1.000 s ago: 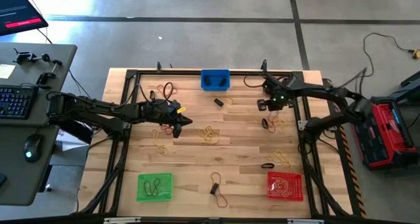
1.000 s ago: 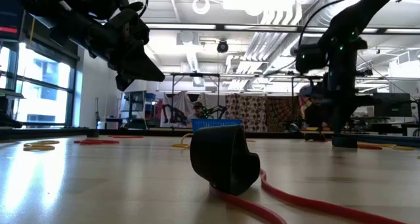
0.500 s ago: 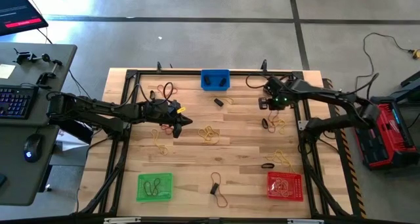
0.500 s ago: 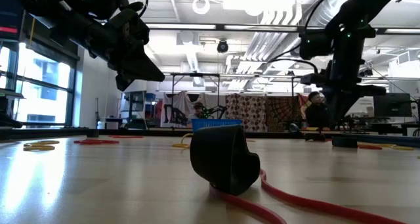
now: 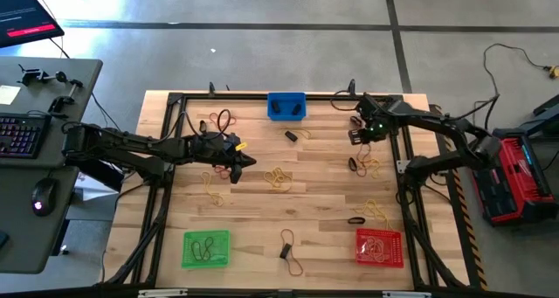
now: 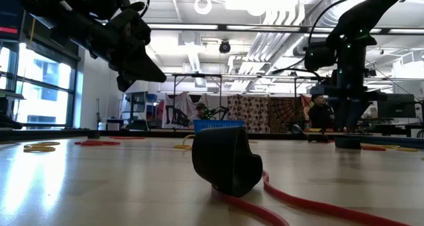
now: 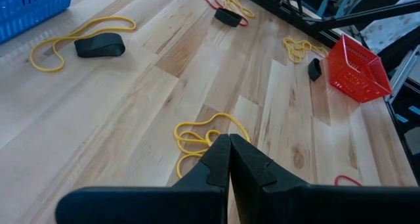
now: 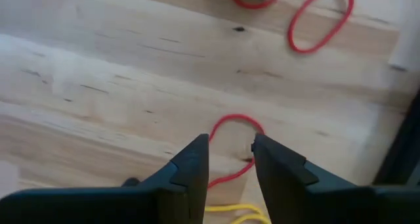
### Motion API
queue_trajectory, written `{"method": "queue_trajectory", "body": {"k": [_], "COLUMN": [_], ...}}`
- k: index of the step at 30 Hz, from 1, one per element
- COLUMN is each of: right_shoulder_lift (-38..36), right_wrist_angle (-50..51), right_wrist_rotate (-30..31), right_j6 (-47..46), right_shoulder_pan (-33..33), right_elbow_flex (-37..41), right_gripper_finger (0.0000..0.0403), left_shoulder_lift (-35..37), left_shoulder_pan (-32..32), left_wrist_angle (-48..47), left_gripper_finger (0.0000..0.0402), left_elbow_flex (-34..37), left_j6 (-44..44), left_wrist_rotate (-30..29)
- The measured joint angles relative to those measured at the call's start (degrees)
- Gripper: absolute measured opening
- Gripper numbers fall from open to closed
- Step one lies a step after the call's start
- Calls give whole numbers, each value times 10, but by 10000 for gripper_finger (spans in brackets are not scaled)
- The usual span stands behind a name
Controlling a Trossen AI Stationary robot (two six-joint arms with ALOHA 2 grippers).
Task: Sort rubber bands into baskets
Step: Put the red rubber band into the green basket
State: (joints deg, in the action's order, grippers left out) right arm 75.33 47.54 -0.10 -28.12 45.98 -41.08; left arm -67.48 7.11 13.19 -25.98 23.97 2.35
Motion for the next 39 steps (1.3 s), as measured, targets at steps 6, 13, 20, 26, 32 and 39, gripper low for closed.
{"method": "queue_trajectory", "body": {"k": [6, 13, 20, 26, 32, 39], "right_shoulder_lift": [23, 57, 97, 109, 109, 109], "right_wrist_angle": [-10, -21, -31, -37, -34, -16], "right_wrist_rotate": [-20, -43, -46, -47, -44, -44], "right_j6": [82, 139, 166, 171, 192, 207], "right_shoulder_pan": [30, 42, 48, 48, 48, 48], "right_elbow_flex": [0, 0, 0, -2, -2, -4], "right_gripper_finger": [113, 113, 113, 112, 65, 10], "left_shoulder_lift": [0, 0, 0, 0, 0, 0], "left_shoulder_pan": [0, 0, 0, 0, 0, 0], "left_wrist_angle": [0, 0, 0, 0, 0, 0], "left_gripper_finger": [0, 0, 0, 0, 0, 0], "left_elbow_flex": [0, 0, 0, 0, 0, 0], "left_j6": [11, 14, 15, 15, 15, 15], "left_wrist_rotate": [0, 0, 0, 0, 0, 0]}}
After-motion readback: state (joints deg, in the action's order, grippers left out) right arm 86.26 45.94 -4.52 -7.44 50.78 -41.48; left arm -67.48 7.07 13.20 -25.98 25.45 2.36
